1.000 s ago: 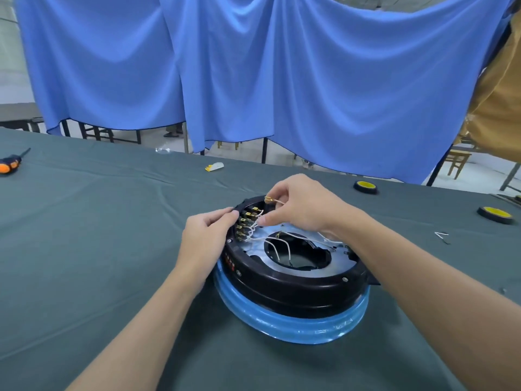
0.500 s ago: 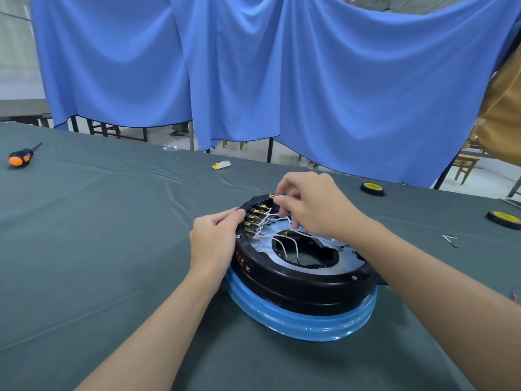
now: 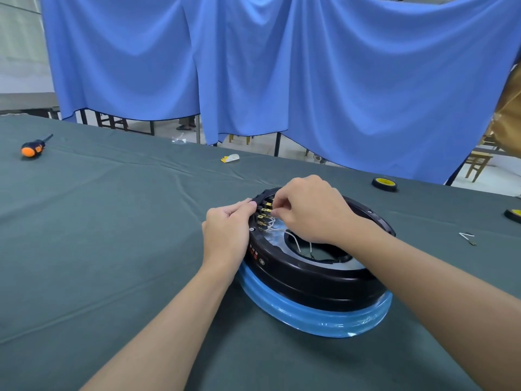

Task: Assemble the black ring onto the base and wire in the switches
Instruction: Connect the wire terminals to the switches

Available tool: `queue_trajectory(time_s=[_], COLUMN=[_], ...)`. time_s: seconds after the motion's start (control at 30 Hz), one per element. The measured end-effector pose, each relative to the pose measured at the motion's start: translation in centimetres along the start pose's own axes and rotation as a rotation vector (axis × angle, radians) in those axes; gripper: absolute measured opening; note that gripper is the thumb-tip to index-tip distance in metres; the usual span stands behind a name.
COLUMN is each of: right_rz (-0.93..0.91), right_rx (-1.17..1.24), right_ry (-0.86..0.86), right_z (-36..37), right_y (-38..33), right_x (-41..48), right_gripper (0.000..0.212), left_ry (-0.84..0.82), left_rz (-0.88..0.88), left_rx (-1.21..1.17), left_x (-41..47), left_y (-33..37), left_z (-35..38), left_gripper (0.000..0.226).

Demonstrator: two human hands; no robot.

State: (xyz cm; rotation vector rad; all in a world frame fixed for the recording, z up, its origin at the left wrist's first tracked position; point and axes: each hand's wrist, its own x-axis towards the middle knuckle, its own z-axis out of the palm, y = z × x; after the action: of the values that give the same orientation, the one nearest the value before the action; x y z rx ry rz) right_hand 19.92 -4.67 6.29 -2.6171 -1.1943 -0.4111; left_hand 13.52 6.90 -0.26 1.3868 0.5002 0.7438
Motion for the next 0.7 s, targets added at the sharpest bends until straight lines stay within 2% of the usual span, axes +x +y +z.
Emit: queue_trajectory(time_s=[0.47,0.7], right_rz=[-0.002,-0.003], right_rx=[0.084,0.113], right_ry=[-0.01,-0.012], right_z=[0.32,0.38], right_y=[0.22,0.26], right_x=[0.05,0.08], right_gripper=[0.013,0.012], left_ry=[0.01,-0.019], left_rz=[0.028,0.035], left_rx=[0.052,0.04], left_x=[-0.06,-0.21], left_y=[0.01,0.11], left_z=[0.14,0.09], left_gripper=[0.03,0.019])
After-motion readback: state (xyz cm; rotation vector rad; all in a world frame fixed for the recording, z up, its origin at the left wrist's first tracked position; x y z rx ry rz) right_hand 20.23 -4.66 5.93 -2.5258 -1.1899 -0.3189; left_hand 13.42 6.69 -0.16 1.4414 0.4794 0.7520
